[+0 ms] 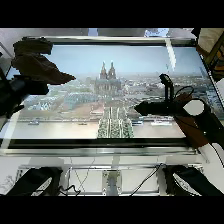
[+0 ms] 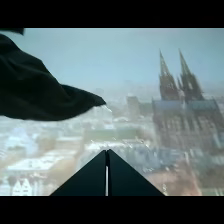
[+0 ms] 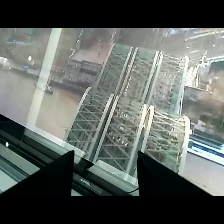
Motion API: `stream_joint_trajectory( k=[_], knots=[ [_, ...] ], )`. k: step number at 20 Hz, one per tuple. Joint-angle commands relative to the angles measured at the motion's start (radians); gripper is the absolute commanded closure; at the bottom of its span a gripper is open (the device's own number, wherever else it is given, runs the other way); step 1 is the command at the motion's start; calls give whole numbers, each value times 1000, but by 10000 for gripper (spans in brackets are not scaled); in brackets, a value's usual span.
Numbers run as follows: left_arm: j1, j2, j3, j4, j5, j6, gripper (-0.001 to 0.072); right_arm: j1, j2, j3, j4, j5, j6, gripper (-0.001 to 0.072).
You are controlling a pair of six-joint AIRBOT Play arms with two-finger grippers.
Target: Fold the shirts.
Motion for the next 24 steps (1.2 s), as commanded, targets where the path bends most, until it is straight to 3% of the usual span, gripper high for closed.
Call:
stream_joint_trajectory(
  k=[1,3,4,8,13,15,17,20,24],
  knots=[
    [80,-82,1,212,148,-33,653,1,1,0,-6,-13,0,285],
    [204,-156,1,210,246,-117,356,1,1,0,-6,-21,0,285],
    [264,-193,1,207,299,-169,333,1,1,0,-8,-29,0,285],
    [473,-389,30,163,526,-313,333,1,1,0,-37,-93,0,285],
    [576,-780,300,89,494,-305,311,1,1,0,-50,-203,0,285],
    [576,-933,446,22,460,-248,175,1,1,0,-51,-208,1,285],
    [577,-1067,587,-28,422,-175,174,1,1,0,-50,-207,17,285],
    [588,-1228,745,-59,359,-146,173,1,1,0,-50,-208,63,285],
    [630,-1389,861,-311,276,12,173,1,1,0,-49,-241,115,285]
  ],
)
